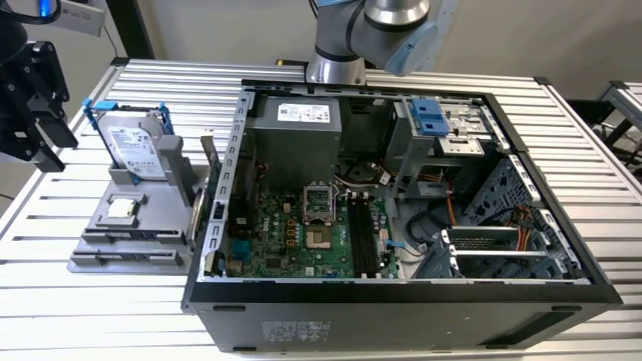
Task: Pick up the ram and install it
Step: 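Pick up the ram and move it above insertion slot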
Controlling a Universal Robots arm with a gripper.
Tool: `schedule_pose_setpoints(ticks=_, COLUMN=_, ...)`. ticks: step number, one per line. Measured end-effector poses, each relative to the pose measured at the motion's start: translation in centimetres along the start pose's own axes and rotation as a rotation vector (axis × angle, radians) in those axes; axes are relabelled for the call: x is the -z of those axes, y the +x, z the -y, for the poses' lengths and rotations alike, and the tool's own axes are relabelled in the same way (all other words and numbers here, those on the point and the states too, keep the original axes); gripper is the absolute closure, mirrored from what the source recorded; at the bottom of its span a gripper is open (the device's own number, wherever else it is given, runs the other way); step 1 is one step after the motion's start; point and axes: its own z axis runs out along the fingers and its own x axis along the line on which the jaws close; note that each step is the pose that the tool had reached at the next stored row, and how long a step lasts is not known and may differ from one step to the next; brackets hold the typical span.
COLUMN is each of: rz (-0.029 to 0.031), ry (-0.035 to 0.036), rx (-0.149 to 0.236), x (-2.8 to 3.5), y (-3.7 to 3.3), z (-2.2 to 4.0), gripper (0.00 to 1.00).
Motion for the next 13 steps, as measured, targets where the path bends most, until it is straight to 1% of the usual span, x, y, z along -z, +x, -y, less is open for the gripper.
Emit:
schedule_pose_setpoints(ticks=9, rz=0.0001, ry=-0.0001, rx=0.0, x=0.0, y=0.0, z=0.0, gripper=0.0)
schedule_pose_setpoints(ticks=13, rz=0.0001, ry=-0.0008, rx=0.0, x=-0.2, y=0.01, z=-0.1, gripper=0.0)
